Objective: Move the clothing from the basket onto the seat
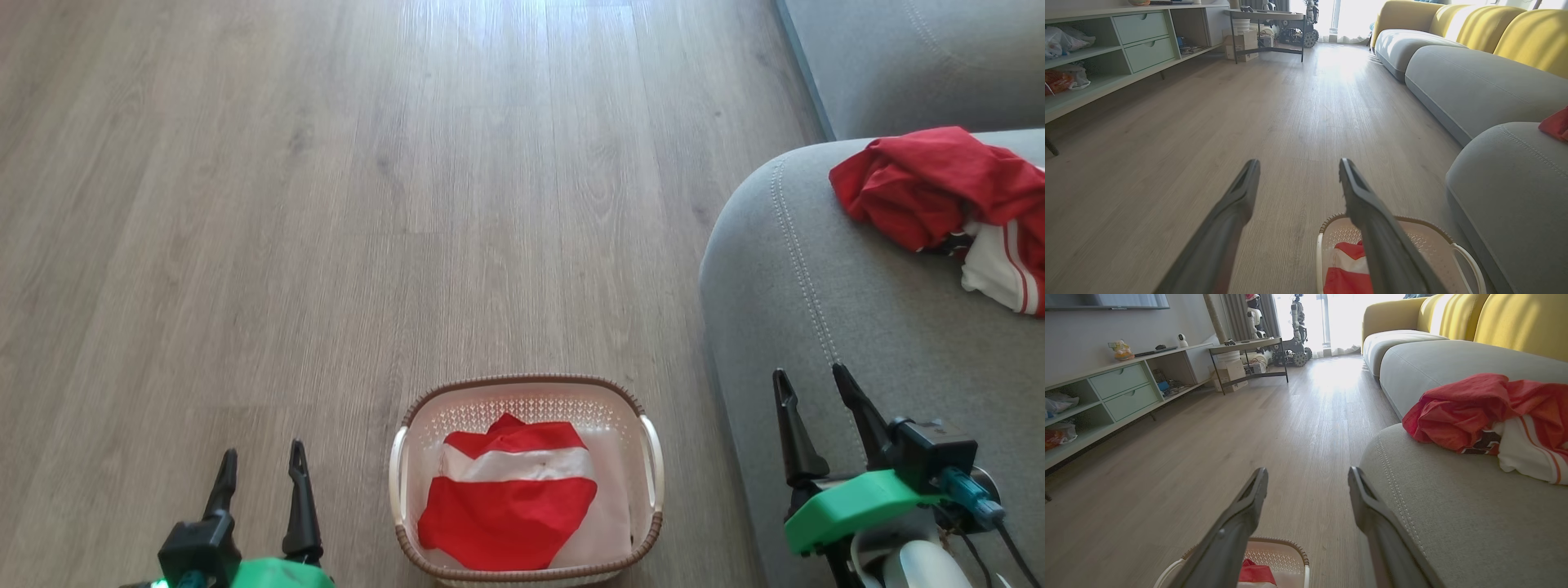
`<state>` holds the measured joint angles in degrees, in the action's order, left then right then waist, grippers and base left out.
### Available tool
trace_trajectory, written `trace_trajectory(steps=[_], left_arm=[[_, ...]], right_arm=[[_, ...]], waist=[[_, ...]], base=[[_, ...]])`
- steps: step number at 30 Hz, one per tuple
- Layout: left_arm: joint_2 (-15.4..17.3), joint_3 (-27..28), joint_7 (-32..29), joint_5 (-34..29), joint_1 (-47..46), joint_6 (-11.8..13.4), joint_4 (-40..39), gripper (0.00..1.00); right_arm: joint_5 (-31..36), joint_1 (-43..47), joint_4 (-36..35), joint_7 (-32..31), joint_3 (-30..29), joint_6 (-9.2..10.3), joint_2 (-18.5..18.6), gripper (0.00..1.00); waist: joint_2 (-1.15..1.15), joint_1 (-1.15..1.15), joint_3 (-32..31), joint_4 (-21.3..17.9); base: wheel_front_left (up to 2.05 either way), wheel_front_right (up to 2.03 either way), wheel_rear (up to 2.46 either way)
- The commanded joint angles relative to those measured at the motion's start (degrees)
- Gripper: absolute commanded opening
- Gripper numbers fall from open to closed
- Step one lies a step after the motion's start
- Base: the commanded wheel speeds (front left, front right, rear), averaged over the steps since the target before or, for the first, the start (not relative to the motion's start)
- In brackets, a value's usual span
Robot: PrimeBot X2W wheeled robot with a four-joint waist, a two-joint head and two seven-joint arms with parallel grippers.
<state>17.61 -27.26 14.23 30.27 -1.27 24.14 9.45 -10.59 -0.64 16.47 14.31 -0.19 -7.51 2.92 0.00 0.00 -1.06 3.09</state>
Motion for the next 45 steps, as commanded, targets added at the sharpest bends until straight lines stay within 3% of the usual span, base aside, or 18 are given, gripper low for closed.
trace_trajectory(steps=[1, 9, 17, 32, 45], left_arm=[[1.4, 2.4, 0.7, -0.3, -1.5, 0.1, -1.7, 1.00], [1.6, 0.3, -1.0, -0.8, -3.0, -1.0, -0.4, 1.00], [-0.8, -5.0, -3.4, -3.1, -10.7, -5.2, 6.4, 1.00], [-8.0, -12.6, -3.4, -7.5, -31.5, -15.4, 29.4, 1.00], [-11.8, -15.7, -2.9, -9.5, -45.5, -20.8, 48.5, 1.00]], right_arm=[[-0.1, -2.8, -1.8, 0.6, 1.1, 0.02, 0.0, 1.00], [0.1, -4.4, -2.6, 0.7, 0.0, 0.02, 0.0, 1.00], [2.4, -8.1, -5.3, 0.7, -2.7, 0.02, 0.0, 1.00], [2.5, -20.9, -10.1, 0.7, -1.4, 0.02, 0.0, 1.00], [4.1, -27.6, -15.7, 0.7, -0.3, 0.02, 0.0, 1.00]], waist=[[0.00, 0.00, 0.2, 0.0], [0.00, 0.00, 3.2, -0.7], [0.00, 0.00, 10.6, -2.4], [0.00, 0.00, 30.7, -6.9], [0.00, 0.00, 43.3, -8.3]], base=[[0.00, 0.00, 0.00], [0.00, 0.00, 0.00], [0.00, 0.00, 0.00], [0.00, 0.00, 0.00], [0.00, 0.00, 0.00]])
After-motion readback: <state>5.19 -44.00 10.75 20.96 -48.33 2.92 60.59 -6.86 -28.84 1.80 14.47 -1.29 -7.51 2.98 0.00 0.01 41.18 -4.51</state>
